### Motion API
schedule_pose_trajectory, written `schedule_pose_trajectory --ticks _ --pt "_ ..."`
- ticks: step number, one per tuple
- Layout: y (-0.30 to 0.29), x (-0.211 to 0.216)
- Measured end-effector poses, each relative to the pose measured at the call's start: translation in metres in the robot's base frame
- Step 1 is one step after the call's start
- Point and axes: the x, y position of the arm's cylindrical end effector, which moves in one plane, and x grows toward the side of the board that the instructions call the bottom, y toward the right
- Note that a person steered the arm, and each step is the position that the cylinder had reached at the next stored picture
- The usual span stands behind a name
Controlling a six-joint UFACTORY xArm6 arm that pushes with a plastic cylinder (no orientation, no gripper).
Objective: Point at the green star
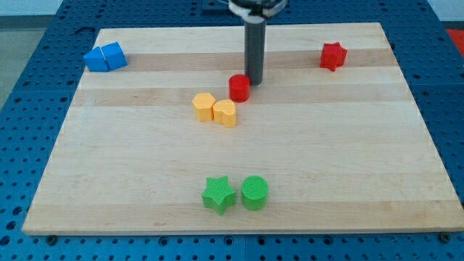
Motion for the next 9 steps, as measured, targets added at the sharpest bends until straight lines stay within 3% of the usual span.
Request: schedule_pose_trajectory --ticks 2,3,4,6,7,9 --pt "0.011 0.059" --pt "0.056 0.081" --pt "0.047 0.132" --pt "0.165 0.208" --pt "0.125 0.249" --pt "-0.033 0.249"
